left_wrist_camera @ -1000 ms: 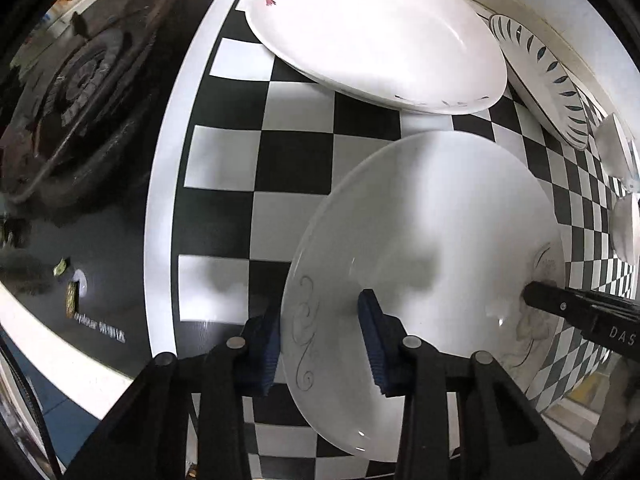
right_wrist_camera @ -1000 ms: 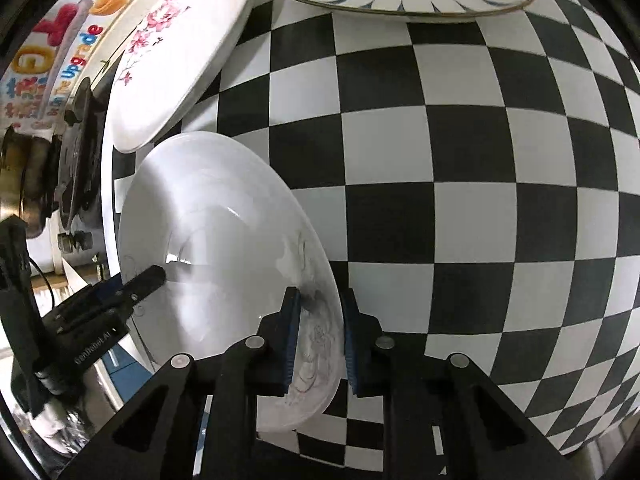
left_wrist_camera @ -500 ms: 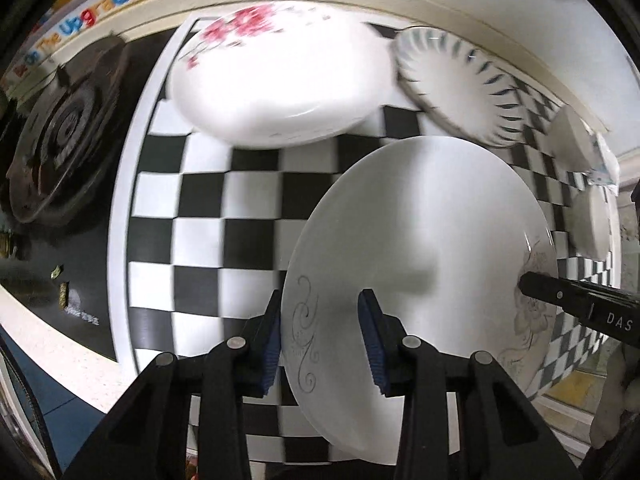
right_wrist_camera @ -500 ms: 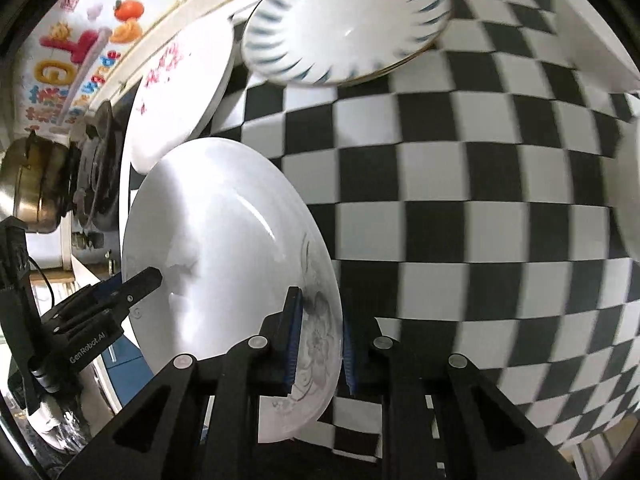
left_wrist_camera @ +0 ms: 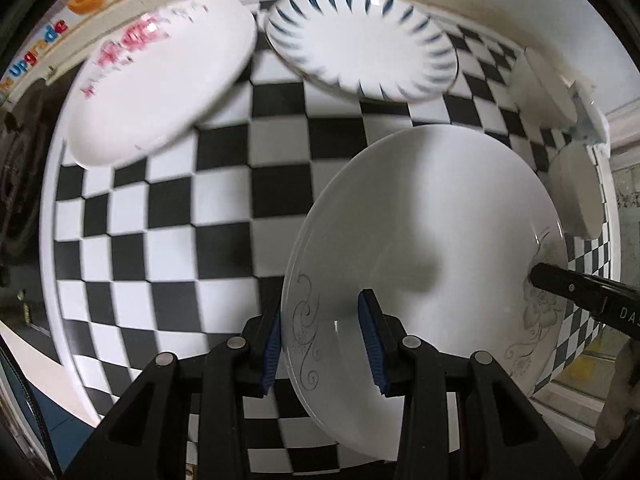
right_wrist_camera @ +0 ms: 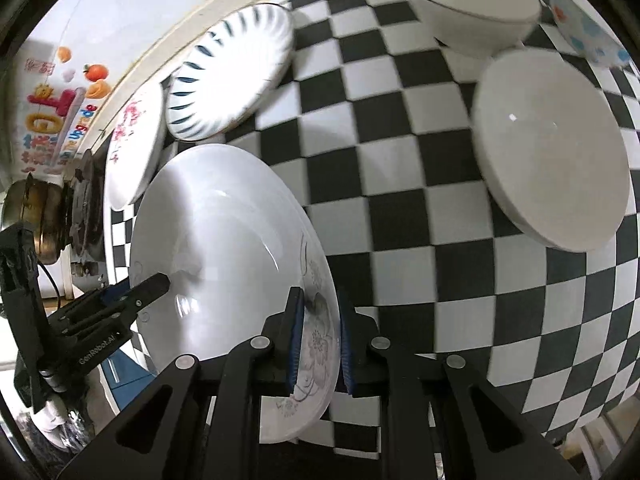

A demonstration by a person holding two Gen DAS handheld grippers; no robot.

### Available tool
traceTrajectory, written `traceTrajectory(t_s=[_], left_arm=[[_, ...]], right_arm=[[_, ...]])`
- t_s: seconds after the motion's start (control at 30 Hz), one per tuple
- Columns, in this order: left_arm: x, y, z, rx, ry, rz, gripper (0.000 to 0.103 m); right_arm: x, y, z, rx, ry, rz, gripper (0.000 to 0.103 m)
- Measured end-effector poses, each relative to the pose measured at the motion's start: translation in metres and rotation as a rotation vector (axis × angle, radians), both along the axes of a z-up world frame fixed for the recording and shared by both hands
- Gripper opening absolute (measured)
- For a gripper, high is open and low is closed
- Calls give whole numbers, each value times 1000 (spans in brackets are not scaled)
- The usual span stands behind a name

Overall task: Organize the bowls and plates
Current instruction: 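Lift the white plate with both tools and carry it toward the floral plate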

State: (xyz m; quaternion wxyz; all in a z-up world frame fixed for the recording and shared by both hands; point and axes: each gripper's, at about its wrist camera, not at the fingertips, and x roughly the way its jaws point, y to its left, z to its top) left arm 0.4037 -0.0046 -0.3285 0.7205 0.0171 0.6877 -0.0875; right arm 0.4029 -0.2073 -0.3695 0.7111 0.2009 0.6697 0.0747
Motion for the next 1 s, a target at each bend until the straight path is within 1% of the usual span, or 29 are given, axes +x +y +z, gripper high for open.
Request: traceTrajectory(t_s=[0.13,0.27,0.43,0.53,0.6,0.63,0.73,0.77,0.83,0.87,0.9,0.93,0.97,1.0], left_arm=[[-9,-5,-13,32,29,6,33],[-9,-8,-11,63,10,7,33],[-10,-6,-7,72,6,32,33],[-16,0,4,53,-1,52,33],[-21,18,25,44,-31,74,33],[-20,25,36,33,-48,90,33],[-14,58,81,15,-127,140,33],[-10,73,99,11,-166,163,33],[6,101,123,4,-221,209,34],[15,117,133,-7,-242,235,38],[26,134,137,-16,-251,257,41],[37,140,134,-19,-251,269,41],[48,156,131,-22,-245,292,41],[58,163,123,-30,-235,315,41]], right_arm=[[0,-10,-21,-5,27,11,18],[-1,-13,-35,-13,34,45,18],[-1,-15,-43,5,48,64,18],[2,-16,-48,9,76,71,19],[4,-18,-45,13,82,61,19],[5,-20,-40,7,73,54,19],[8,-31,-8,-35,28,20,19],[9,-33,8,-51,-1,14,19],[12,-30,42,-64,-67,15,19],[16,-26,57,-53,-95,21,20],[23,-18,72,-30,-121,35,22],[32,-7,83,-3,-138,55,30],[43,6,93,29,-158,82,36],[59,23,101,59,-179,111,38]])
